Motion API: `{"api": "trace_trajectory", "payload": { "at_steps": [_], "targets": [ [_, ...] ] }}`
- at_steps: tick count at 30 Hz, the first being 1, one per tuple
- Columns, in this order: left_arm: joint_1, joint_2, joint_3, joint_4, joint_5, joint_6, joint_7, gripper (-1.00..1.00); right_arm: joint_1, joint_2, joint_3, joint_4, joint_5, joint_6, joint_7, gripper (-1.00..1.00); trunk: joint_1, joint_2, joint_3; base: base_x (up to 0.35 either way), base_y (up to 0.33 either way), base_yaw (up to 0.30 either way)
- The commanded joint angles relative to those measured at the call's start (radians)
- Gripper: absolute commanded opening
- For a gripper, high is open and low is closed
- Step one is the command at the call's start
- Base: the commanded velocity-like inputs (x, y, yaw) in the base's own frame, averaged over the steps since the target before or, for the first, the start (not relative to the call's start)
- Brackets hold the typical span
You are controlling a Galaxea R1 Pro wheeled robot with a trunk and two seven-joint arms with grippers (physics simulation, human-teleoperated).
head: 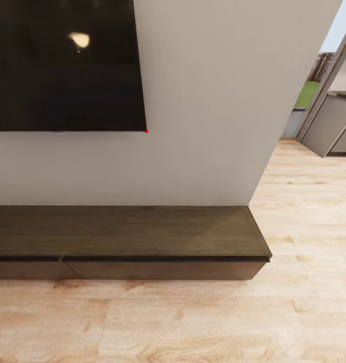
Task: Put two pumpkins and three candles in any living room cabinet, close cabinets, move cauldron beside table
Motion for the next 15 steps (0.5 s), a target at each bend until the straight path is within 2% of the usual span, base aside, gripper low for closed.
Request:
{"api": "trace_trajectory", "payload": {
  "at_steps": [1,15],
  "targets": [
    [0.002,0.000,-0.009,-0.002,0.005,0.005,0.005,1.00,-0.001,0.001,0.008,0.004,-0.008,-0.006,0.000,1.00,-0.004,0.007,0.003,0.000,0.000,0.000],
    [0.055,-0.001,-0.009,-0.001,0.005,0.005,0.005,1.00,-0.001,0.000,0.008,0.004,-0.008,-0.006,0.000,1.00,-0.058,0.105,0.046,0.000,0.000,0.000]
  ]
}}
